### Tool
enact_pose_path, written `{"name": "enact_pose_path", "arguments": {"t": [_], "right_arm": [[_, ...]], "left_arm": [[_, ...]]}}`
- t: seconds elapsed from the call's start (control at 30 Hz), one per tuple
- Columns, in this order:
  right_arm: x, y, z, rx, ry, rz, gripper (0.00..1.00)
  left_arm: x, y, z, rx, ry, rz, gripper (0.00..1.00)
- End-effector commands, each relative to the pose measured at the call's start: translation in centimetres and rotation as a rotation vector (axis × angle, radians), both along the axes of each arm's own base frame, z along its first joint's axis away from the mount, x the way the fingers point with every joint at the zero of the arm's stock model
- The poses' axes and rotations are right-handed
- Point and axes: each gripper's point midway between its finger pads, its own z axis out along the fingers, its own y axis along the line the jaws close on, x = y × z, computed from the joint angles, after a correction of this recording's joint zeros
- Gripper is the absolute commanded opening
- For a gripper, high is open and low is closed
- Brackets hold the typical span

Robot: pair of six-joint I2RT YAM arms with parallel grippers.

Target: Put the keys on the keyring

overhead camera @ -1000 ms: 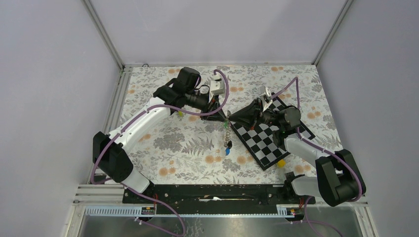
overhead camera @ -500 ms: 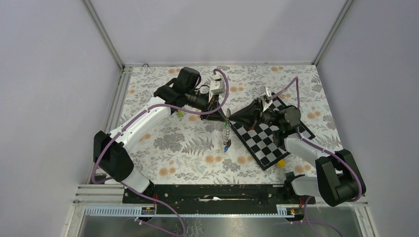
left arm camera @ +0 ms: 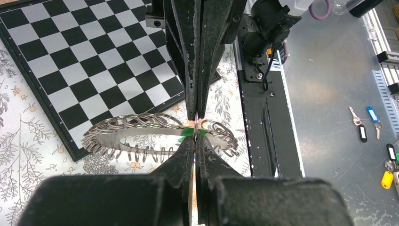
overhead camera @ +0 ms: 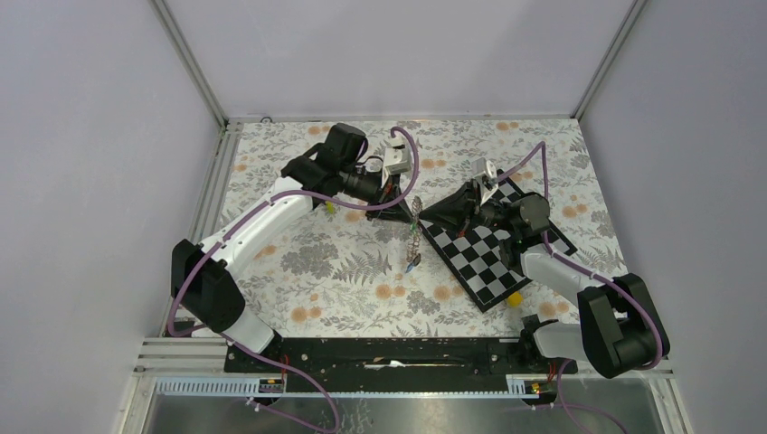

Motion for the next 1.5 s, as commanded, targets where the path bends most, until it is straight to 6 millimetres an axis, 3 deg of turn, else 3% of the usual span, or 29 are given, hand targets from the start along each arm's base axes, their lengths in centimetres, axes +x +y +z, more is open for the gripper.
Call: {"name": "enact_pose_path", "arguments": {"t": [0.0,0.17,0.3,0.73,1.23,1.43,1.47], "right_arm": [[0.7,0.0,1.4,0.011,-0.088,-0.032,0.02],[0.9,-0.1,0.8,-0.011,-0.102,-0.044,0.22],[0.9,-0.1,0.6,-0.024,-0.129,-0.045,0.31],[-0.5,1.2,-1.7,-0.100,-0.140,0.048,0.41],[-0.6,1.9,-2.7,-0.114,-0.114,0.070,0.27],[-0.5,2.0,-2.4,-0.104,-0.098,0.069,0.00],[-0.5,2.0,-2.2,-0.097,-0.100,0.067,0.00]], "left_arm": [[0.1,0.0,1.3,-0.019,-0.068,-0.016,0.00],[0.7,0.9,-0.2,0.119,-0.127,0.037,0.00],[0.9,1.3,-1.2,0.252,-0.211,0.063,0.00],[1.0,0.8,-1.1,0.450,-0.305,0.086,0.00],[0.7,0.0,-1.5,0.462,-0.315,0.070,0.00],[0.6,-0.1,-1.6,0.461,-0.307,0.065,0.00],[0.6,0.0,-1.7,0.463,-0.305,0.063,0.00]]}}
